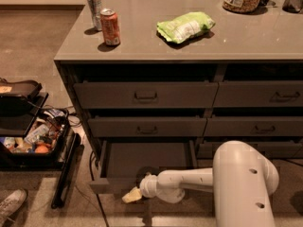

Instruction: Open bottom drawer

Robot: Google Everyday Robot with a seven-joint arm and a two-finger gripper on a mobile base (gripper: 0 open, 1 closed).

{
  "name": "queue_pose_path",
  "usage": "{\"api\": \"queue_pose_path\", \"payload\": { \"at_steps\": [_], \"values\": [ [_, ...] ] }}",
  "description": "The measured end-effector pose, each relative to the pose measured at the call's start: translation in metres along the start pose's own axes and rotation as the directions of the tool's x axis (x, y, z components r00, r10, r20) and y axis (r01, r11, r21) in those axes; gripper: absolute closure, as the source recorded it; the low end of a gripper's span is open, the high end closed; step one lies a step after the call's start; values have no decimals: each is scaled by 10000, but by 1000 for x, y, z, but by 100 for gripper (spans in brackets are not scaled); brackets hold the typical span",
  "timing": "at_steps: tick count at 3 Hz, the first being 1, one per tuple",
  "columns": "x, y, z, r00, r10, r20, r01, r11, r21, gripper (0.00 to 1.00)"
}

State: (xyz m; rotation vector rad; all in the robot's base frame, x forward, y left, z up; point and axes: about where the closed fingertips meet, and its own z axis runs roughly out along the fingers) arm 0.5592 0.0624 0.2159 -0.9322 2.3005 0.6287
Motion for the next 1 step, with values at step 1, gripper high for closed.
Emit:
{"api": "queue_pose_path", "payload": {
  "at_steps": [1],
  "values": [
    [7, -10, 0, 10000, 7, -97, 0, 9980, 632, 0]
  ]
}}
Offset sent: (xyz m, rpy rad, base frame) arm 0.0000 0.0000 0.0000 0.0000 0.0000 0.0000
